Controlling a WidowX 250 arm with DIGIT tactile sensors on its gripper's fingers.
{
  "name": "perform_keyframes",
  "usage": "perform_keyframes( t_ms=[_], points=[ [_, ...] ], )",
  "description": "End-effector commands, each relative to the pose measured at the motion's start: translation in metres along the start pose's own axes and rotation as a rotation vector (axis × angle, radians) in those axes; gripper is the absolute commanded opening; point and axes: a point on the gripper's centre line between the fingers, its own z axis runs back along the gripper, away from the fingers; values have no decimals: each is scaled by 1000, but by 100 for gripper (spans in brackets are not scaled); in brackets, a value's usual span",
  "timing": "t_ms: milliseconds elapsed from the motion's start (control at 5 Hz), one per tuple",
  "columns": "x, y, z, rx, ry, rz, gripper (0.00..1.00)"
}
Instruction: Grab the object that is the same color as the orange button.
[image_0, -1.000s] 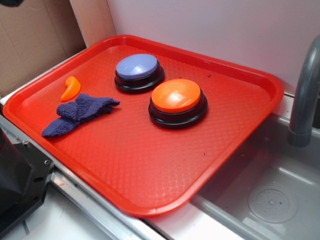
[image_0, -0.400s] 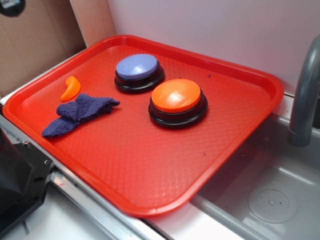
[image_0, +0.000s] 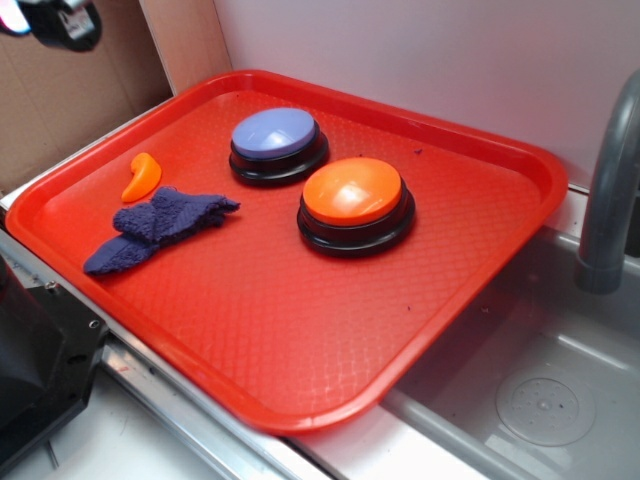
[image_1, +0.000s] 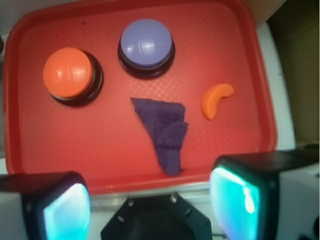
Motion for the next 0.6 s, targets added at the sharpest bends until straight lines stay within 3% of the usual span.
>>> perform_keyframes(
  t_ms=[0, 200, 400],
  points=[
    [28, 44, -52, 40, -67, 204, 100],
    [34, 57, -76, 84, -59, 296, 100],
    [41, 73, -113, 92, -38, 362, 100]
  ],
)
